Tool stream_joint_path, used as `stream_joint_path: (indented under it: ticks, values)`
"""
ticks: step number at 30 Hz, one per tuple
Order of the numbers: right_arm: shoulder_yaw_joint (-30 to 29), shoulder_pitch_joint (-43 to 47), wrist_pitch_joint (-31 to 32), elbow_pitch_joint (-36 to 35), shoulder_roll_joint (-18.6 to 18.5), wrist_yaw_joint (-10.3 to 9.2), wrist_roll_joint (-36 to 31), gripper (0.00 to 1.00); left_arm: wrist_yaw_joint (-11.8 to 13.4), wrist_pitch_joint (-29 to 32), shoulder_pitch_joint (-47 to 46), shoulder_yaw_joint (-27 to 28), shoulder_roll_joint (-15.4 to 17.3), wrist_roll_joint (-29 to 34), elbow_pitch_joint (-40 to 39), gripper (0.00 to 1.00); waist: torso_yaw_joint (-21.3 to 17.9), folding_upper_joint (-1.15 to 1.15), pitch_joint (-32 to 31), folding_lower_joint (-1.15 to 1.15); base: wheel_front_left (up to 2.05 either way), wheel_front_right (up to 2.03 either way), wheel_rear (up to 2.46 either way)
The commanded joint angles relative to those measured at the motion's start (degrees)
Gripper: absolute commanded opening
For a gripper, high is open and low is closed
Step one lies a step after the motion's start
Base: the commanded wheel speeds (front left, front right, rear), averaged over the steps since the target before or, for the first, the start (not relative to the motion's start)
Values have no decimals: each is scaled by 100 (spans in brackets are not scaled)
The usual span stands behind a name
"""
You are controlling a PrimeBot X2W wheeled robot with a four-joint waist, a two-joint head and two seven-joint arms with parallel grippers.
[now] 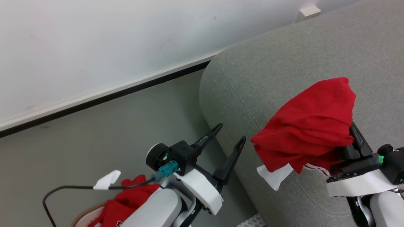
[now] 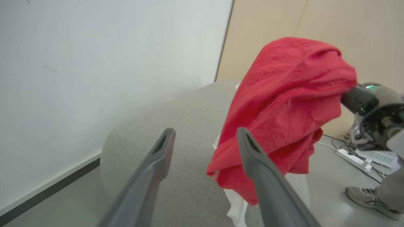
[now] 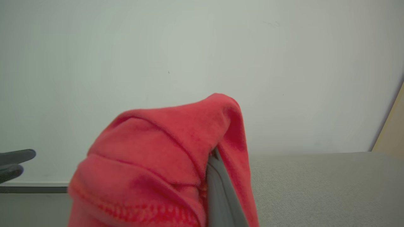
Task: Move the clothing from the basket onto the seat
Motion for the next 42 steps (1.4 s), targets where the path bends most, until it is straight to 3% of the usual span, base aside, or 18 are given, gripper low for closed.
stream_joint_path:
  ticks: [1, 11, 24, 29, 36, 42]
  values:
    - [-51, -92, -2, 16, -14, -12, 16, 0, -10, 16, -66, -19, 60, 6, -2, 100, -10, 0, 72, 0, 0, 0, 0]
    - [-367, -1051, -2, 242, -330, -12, 406, 0, -66, 217, -350, -118, 157, 149, -113, 100, 255, 0, 650, 0, 0, 0, 0]
    - [-1560, -3040, -2, 1467, -1494, -12, 1219, 0, -38, 726, -1105, -191, 405, 495, -616, 100, 1176, 0, 2223, 0, 0, 0, 0]
    - [-1772, -3716, -2, 2031, -1900, -12, 1463, 0, 18, 748, -1317, -151, 437, 576, -749, 100, 1467, 0, 2689, 0, 0, 0, 0]
    - [-1386, -4350, 2, 3166, -2480, -12, 1126, 0, 80, 693, -1502, -122, 437, 626, -780, 100, 1773, 0, 3078, 0, 0, 0, 0]
    - [-670, -4540, 874, 4678, -2701, -12, 864, 0, 108, 567, -1472, -122, 395, 559, -691, 100, 1935, 0, 3066, 0, 0, 0, 0]
